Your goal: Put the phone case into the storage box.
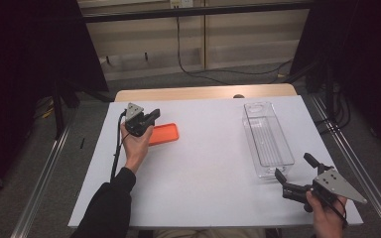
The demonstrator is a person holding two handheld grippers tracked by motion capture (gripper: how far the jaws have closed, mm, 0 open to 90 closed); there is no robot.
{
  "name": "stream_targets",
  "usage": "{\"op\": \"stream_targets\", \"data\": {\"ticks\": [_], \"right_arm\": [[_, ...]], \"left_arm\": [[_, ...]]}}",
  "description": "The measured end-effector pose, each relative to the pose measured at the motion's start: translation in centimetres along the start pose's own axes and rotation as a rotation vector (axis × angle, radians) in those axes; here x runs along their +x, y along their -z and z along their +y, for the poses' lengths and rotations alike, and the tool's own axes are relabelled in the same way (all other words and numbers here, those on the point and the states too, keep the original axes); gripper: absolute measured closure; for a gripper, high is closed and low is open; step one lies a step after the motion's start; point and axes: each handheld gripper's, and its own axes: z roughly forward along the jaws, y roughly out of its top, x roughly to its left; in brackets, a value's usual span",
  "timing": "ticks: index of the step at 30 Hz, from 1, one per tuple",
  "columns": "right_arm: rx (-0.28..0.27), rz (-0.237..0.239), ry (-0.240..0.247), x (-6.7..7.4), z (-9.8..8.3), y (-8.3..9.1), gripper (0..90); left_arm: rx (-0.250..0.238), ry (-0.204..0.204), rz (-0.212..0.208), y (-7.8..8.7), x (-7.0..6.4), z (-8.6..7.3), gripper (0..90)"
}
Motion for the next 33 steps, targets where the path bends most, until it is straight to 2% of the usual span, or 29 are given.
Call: {"op": "stream_targets", "data": {"ticks": [2,4,5,7,10,16,19,20,25,26,28,30,33], "right_arm": [[0.000,-0.001,-0.001,0.0,0.0,0.0,0.0],[0.000,-0.001,-0.001,0.0,0.0,0.0,0.0],[-0.001,-0.001,-0.002,0.0,0.0,0.0,0.0],[-0.001,-0.001,-0.001,0.0,0.0,0.0,0.0],[0.001,-0.001,-0.004,0.0,0.0,0.0,0.0],[0.002,0.001,-0.002,0.0,0.0,0.0,0.0],[0.003,0.002,-0.001,0.0,0.0,-0.1,0.0],[0.003,0.002,-0.001,0.0,0.0,-0.1,0.0],[0.004,0.001,0.000,0.0,0.0,-0.1,0.0],[0.004,0.003,0.000,0.0,-0.1,-0.1,0.0],[0.006,0.005,0.002,0.0,-0.1,-0.1,0.0],[0.007,0.001,0.001,0.0,-0.1,-0.1,0.0],[0.005,0.003,0.002,0.0,-0.1,-0.1,0.0]], "left_arm": [[0.014,0.030,-0.010,-0.3,0.1,0.0,90.0],[0.049,0.026,-0.003,-0.5,0.1,0.1,90.0],[0.060,0.047,-0.011,-0.8,0.1,0.1,90.0],[0.079,0.041,-0.008,-1.0,0.1,0.2,90.0],[0.098,0.054,-0.023,-1.4,0.1,0.3,90.0],[0.187,0.017,-0.029,-2.2,0.0,0.7,90.0],[0.210,0.023,-0.031,-2.6,-0.1,0.8,90.0],[0.232,0.011,-0.028,-2.7,0.0,0.9,90.0],[0.307,0.003,-0.030,-3.5,0.2,1.0,90.0],[0.311,0.014,-0.028,-3.7,0.2,1.0,90.0],[0.357,0.009,-0.025,-4.1,0.3,1.1,90.0],[0.382,-0.001,-0.027,-4.5,0.4,1.2,90.0],[0.404,0.008,-0.023,-5.1,0.5,1.2,90.0]]}}
